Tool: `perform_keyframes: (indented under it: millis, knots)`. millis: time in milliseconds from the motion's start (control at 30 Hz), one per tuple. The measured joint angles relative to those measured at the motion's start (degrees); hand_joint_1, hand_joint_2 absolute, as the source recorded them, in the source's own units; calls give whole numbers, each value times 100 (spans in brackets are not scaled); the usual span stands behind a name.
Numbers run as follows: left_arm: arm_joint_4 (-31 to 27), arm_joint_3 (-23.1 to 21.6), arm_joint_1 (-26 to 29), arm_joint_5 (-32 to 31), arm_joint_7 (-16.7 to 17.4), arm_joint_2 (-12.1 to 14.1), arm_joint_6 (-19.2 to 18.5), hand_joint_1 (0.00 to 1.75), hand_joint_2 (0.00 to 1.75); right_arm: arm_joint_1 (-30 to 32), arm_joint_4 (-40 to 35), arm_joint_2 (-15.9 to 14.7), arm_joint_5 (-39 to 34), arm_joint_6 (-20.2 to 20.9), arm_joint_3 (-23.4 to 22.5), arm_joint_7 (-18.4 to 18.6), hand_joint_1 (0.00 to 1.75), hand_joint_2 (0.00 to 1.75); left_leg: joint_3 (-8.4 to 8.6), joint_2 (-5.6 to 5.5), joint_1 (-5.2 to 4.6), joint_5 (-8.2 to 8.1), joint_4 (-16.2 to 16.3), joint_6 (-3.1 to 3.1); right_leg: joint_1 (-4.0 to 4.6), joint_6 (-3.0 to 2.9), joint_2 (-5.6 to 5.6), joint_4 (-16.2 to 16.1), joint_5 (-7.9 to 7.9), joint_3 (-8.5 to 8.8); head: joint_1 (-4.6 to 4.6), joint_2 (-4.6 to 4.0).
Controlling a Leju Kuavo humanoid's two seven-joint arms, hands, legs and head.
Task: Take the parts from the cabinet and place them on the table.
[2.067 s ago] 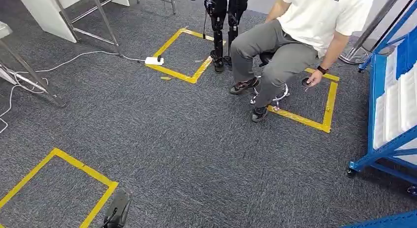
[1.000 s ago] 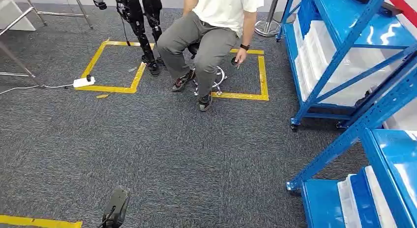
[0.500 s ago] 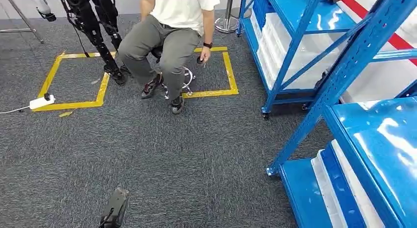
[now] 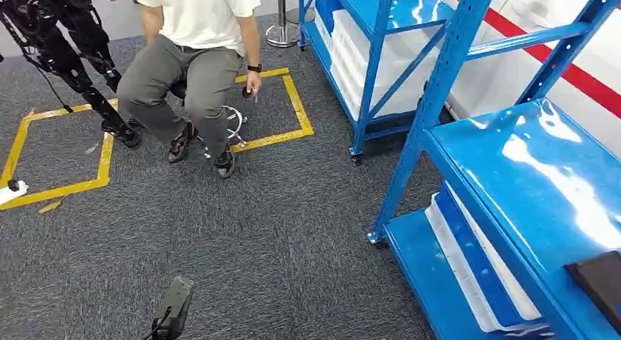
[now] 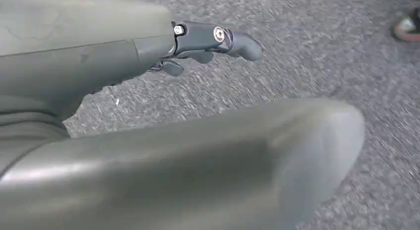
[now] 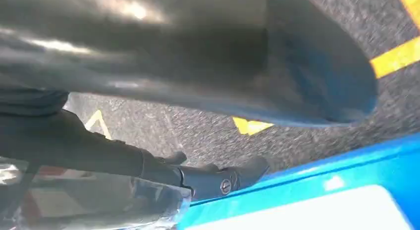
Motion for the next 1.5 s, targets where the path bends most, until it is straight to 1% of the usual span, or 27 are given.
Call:
perform_keyframes:
  millis: [67, 133, 167, 233, 267, 300, 333, 367, 467, 500, 567, 633, 700, 733, 800, 833, 867, 1000, 1067, 1100, 1167, 1233, 1300, 1333, 1367, 1400, 1500]
  knots:
    - [0, -4, -7, -2, -7, 4, 0, 0, 0, -10, 0, 4, 0, 0, 0, 2, 0, 0, -237, -493, 9, -405, 585, 0, 22, -107, 97, 2, 9, 0, -52, -2]
    - [2, -4, 31, -2, -5, 4, -2, 0, 0, -25, 0, 2, 0, 0, 0, 2, 0, 0, -695, -649, 6, -837, 1516, 1, 59, -130, 250, 3, 9, -9, -63, -2]
    - [2, -4, 45, -2, -2, 4, -2, 0, 0, -13, 0, 4, 0, 0, 0, 4, 0, 0, -869, -663, 4, -892, 1824, 7, 81, -130, 332, 4, 9, -4, -63, -2]
    - [2, -2, 50, -2, -2, 7, 0, 0, 0, 12, 0, 4, -2, 0, -2, 4, 0, 0, -841, -673, 2, -582, 1609, 49, 102, -129, 488, 6, 10, 15, -66, -2]
    - [2, -2, 49, -2, -2, 7, -2, 0, 0, 12, 0, 4, -2, 0, 0, 4, 0, 0, -634, -706, 1, -260, 1130, 86, 106, -128, 575, 6, 10, 33, -63, -2]
    - [2, -2, 48, -2, 0, 9, 0, 0, 0, 9, 0, 11, -4, 0, -2, 4, 0, 0, -407, -806, -1, 15, 622, 123, 107, -125, 651, 6, 11, 49, -68, -2]
    - [2, -4, 48, -7, 9, 31, 0, 0, 0, 10, 0, 29, -11, 0, -2, 4, 0, 0, -233, -1099, 0, 162, 208, 169, 95, -120, 715, 6, 13, 46, -63, -2]
    - [2, -4, 50, -11, 18, 40, 0, 0, 0, -5, 0, 42, -11, 0, -2, 4, 0, 0, -182, -1190, 6, 119, 85, 183, 174, -96, 766, 38, 17, 10, -55, -2]
    - [2, -4, 39, -20, 42, 35, 0, 0, 0, 25, 2, 50, -15, 0, 0, 4, 0, 0, -200, -1008, -78, 131, 76, 209, 87, 30, 935, -13, 79, -72, -65, -2]
    - [2, -4, 29, -20, 42, 13, 0, 0, 0, 34, 2, 53, -15, -2, 0, 4, 0, 0, -178, -926, -41, 190, -19, 265, 149, 70, 986, -15, 85, -140, -55, -2]
    - [0, -2, 25, -15, 44, 15, 7, 0, 0, 17, 2, 55, -13, -4, 0, 7, 0, 0, -146, -781, -38, 237, -80, 341, 145, 21, 429, 426, -144, -323, -35, -2]
    - [2, 0, 53, -17, 46, 18, 9, 0, 0, -1, 2, 42, -11, -4, 0, 7, 0, 0, -146, -595, -56, 225, -79, 352, 117, -10, 261, 1328, -531, -776, -28, -2]
    - [2, -2, 58, -17, 46, 18, 9, 0, 0, 15, 2, 46, -9, -4, 0, 9, 0, 0, -158, -447, -57, 219, -74, 345, 83, 69, 231, 1787, -622, -994, -2, -2]
    - [2, -2, 59, -17, 46, 13, 9, 0, 0, 26, 2, 42, -9, -4, 0, 15, 0, 0, -159, -381, -52, 210, -72, 330, 52, 134, 210, 1585, -522, -885, -9, -2]
    - [2, -2, 61, -18, 46, 11, 9, 0, 0, 23, 0, 26, -7, -4, 0, 18, 0, 0, -131, -249, -36, 181, -69, 285, -4, 271, 67, 560, -162, -309, 2, -2]
    - [2, 0, 59, -17, 46, 11, 9, 0, 0, 14, 0, 26, -7, -4, 0, 18, 0, 0, -92, -197, -54, 157, -58, 241, -32, 305, -194, 56, -38, -19, 11, -2]
    - [0, -2, 69, -17, 44, 20, 9, 0, 0, -12, 2, 42, -7, -4, 0, 17, 0, 0, -88, -143, -88, 121, -57, 186, 37, 255, -306, 23, -41, 38, 29, -2]
    - [0, -2, 40, -17, 44, -2, 11, 0, 0, 12, 2, 37, -7, -4, 0, 20, 0, 0, 3, 55, -46, 77, -81, 56, 62, 55, -21, -11, -17, 4, -22, -2]
    - [0, -4, 28, -18, 42, -4, 13, 0, 0, 18, 2, 37, -7, -4, -2, 24, 0, 0, -122, -433, 9, -193, 263, 17, -13, -56, 83, -24, 7, 27, -70, -2]
    - [2, -4, 48, -15, 42, -4, 17, 0, 0, -2, 0, 33, 0, -2, 0, 24, 0, 0, -323, -569, 4, -448, 700, 21, 2, -94, 148, -24, 8, 26, -87, -2]
    - [2, -2, 92, -7, 42, -2, 20, 0, 0, -13, 0, 33, 0, 2, 0, 24, 0, 0, -783, -642, 5, -806, 1600, 18, 40, -118, 307, -22, 15, 20, -94, -2]
    - [2, -2, 101, -2, 42, -2, 20, 0, 0, 2, 0, 33, 0, 4, 0, 24, 0, 0, -912, -655, 4, -657, 1709, 45, 64, -118, 459, -19, 15, 30, -92, -2]
    - [2, -2, 100, -2, 42, -2, 17, 0, 0, 12, 2, 33, 0, 7, 0, 39, 0, 0, -573, -729, 3, -92, 898, 106, 68, -114, 629, -16, 17, 61, -94, -2]
    - [2, -2, 100, -2, 42, 2, 17, 0, 0, 9, 2, 35, 0, 7, 0, 42, 0, 0, -342, -920, 5, 169, 384, 147, 68, -111, 708, -16, 18, 72, -98, -2]
    - [2, -2, 99, -4, 42, 7, 17, 0, 0, 7, 2, 48, 0, 7, 0, 42, 0, 0, -247, -1182, 4, 208, 133, 188, 61, -101, 756, -15, 22, 69, -96, -2]
    - [2, -4, 100, -9, 39, 18, 17, 0, 0, -11, 2, 53, -2, 7, 0, 48, 0, 0, -213, -1153, -6, 174, 42, 184, 112, -68, 832, 4, 21, 31, -87, -2]
    - [2, -2, 82, -11, 35, -7, 17, 0, 0, 32, 2, 55, -4, 7, 0, 59, 0, 0, -198, -964, -61, 222, -15, 248, 76, 73, 1005, -61, 95, -87, -98, -2]
